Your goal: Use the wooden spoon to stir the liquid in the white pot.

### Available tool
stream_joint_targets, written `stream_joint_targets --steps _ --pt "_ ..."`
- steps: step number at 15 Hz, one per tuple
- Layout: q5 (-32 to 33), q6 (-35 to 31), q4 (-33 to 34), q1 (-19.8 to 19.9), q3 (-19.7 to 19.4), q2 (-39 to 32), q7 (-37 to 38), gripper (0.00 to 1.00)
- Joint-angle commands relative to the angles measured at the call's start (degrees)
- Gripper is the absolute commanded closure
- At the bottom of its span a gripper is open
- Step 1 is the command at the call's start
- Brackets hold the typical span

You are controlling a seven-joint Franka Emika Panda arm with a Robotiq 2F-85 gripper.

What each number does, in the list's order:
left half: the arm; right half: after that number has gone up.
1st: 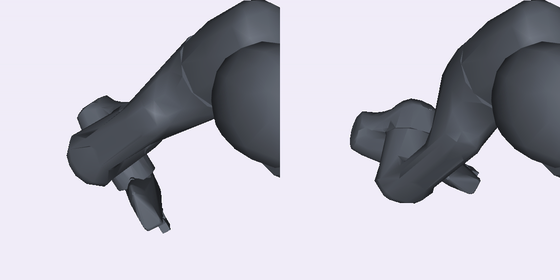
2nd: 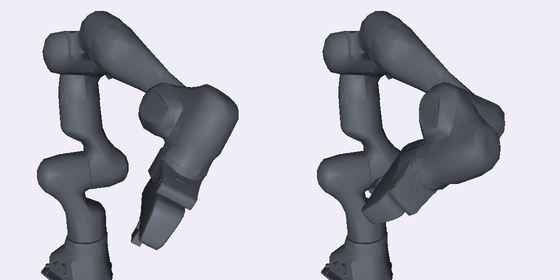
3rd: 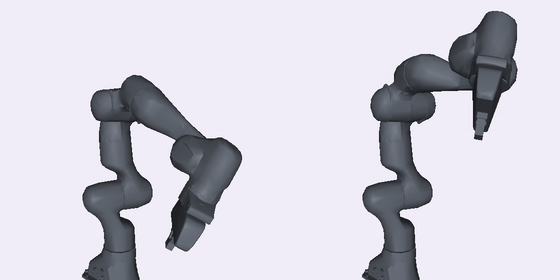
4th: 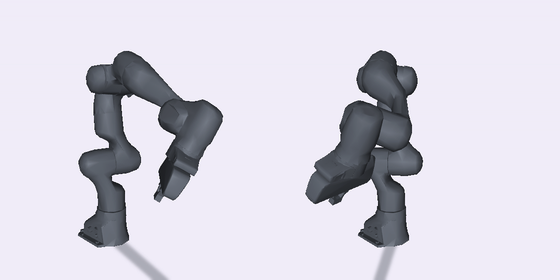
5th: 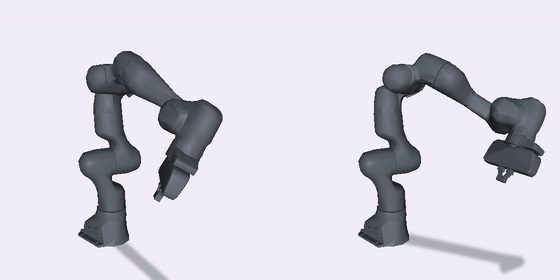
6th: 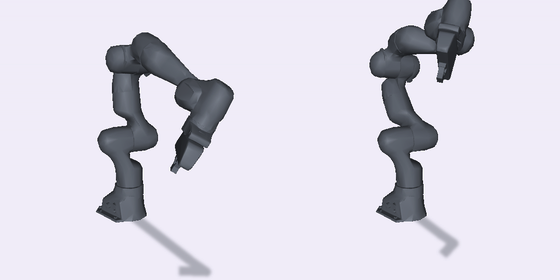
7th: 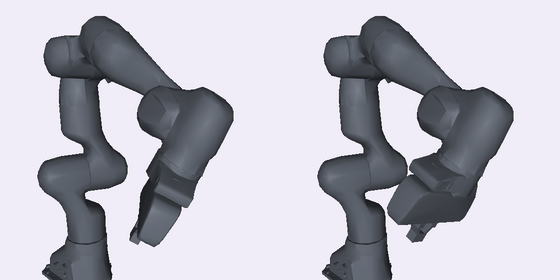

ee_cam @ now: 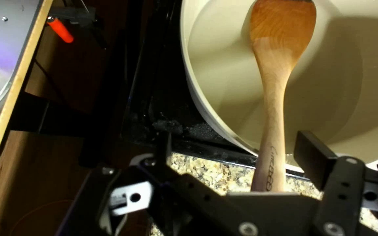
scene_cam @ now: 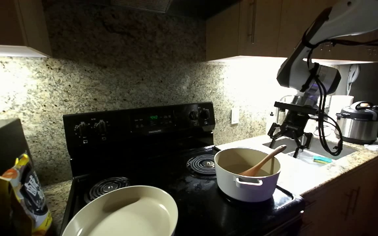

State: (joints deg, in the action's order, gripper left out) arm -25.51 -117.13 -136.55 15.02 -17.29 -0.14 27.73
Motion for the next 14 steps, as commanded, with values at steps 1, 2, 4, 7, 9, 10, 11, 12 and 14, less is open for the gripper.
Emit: stream_joint_targets --steps 1,2,4,7,9,10,11,12,14 --pt "-2.25 3.03 2.27 0.73 0.07 -2.01 -1.67 0.36" --pt "-2.39 3.29 2.81 0.62 0.17 -2.49 -1.71 0.42" --pt "-2.77 3.83 3.72 0.56 0.3 -3.44 -1.52 0.55" --pt "-3.04 4.7 5.08 0.6 0.34 -4.74 -1.25 0.75" --pt "-3.12 5.28 5.9 0.61 0.35 -5.19 -1.11 0.88" --pt "-3.25 5.28 6.1 0.62 0.34 -5.21 -1.12 0.82" --pt "-3.45 5.21 6.25 0.65 0.33 -5.21 -1.19 0.51" --pt "-3.7 4.98 6.4 0.71 0.28 -5.18 -1.36 0.54" --pt "-3.95 4.92 6.72 0.85 0.16 -5.32 -1.57 0.49"
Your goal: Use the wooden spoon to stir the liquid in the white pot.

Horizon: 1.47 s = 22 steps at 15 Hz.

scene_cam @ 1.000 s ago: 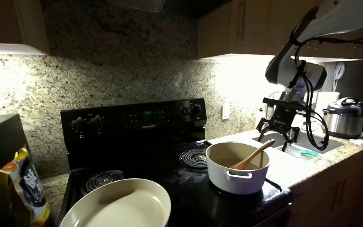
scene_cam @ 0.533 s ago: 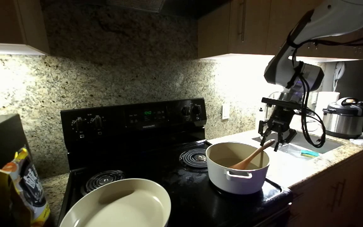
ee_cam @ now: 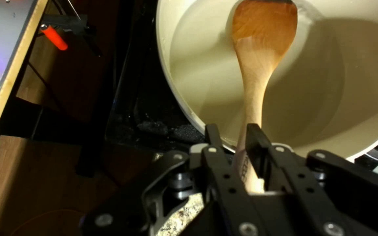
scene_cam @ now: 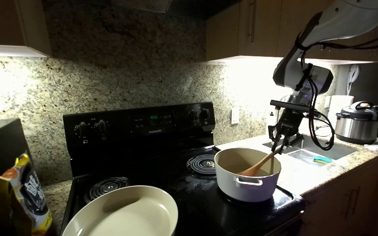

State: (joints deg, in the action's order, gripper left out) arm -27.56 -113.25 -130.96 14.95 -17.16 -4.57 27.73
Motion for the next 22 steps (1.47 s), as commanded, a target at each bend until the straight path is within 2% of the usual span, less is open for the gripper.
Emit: stream_joint_targets --steps 1,7,9,11,12,14,15,22 --pt "-1.95 0.87 1.17 0.94 -0.01 -0.94 -1.66 0.43" --pt "-3.49 -0.91 1.86 1.02 -0.23 -2.22 -1.09 0.05" --pt "-4.66 -1.04 2.37 1.2 -0.26 -3.0 -1.27 0.0" --pt "-5.22 -0.69 3.2 1.56 -0.42 -4.15 -1.13 0.0" --pt "-5.58 -0.33 3.7 1.77 -0.49 -4.85 -1.22 0.25" --pt "-6.0 -0.2 4.34 1.97 -0.57 -5.89 -1.27 0.26" --pt "-6.14 -0.25 4.57 2.05 -0.59 -6.3 -1.28 0.32" --pt "-7.42 -0.5 4.71 2.59 -0.77 -7.05 -1.53 0.78"
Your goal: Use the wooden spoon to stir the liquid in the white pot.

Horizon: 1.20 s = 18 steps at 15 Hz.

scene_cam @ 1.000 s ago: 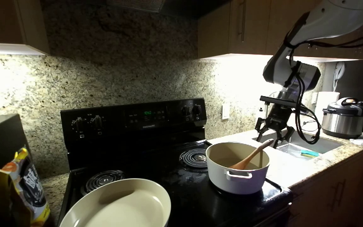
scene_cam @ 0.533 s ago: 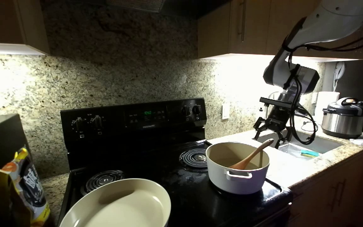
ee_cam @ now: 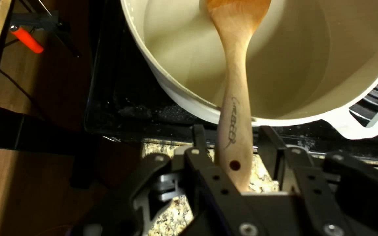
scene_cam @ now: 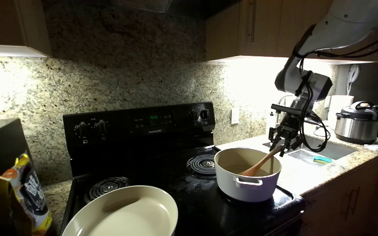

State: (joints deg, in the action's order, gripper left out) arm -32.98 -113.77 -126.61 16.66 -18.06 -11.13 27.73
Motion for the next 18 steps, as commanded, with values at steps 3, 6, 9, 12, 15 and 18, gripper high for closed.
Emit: stream_joint_targets --steps 3,6,9,12,15,18 --pt "-2.15 0.0 0.22 0.94 0.1 -0.39 -1.54 0.97" --pt "-2.11 -0.01 0.13 0.94 0.12 -0.38 -1.55 0.47" --pt "-2.04 0.01 0.02 0.94 0.14 -0.36 -1.7 0.3" --pt "-2.0 -0.17 -0.17 0.93 0.12 -0.17 -1.79 0.09" --pt "-2.0 -0.33 -0.44 1.02 -0.01 0.32 -1.81 0.51" --pt "-1.89 -0.46 -0.58 0.98 -0.06 0.57 -1.88 0.71"
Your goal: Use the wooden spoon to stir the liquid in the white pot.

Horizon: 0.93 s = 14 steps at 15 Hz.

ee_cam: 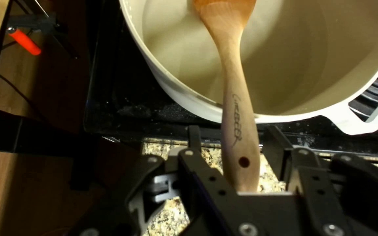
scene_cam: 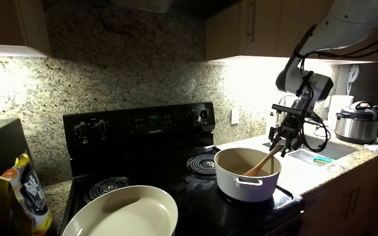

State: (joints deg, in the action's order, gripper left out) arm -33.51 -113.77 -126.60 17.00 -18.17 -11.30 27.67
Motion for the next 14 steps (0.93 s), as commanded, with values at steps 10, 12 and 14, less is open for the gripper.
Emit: stream_joint_targets --steps 10,12,14 --pt "-0.19 -1.31 -2.07 0.21 0.02 3.3 -2.71 0.93" --pt "0.19 -2.2 -2.8 -0.03 0.04 4.72 -3.05 0.93" --pt "1.32 -3.59 -3.13 -0.62 0.26 6.02 -2.27 0.93"
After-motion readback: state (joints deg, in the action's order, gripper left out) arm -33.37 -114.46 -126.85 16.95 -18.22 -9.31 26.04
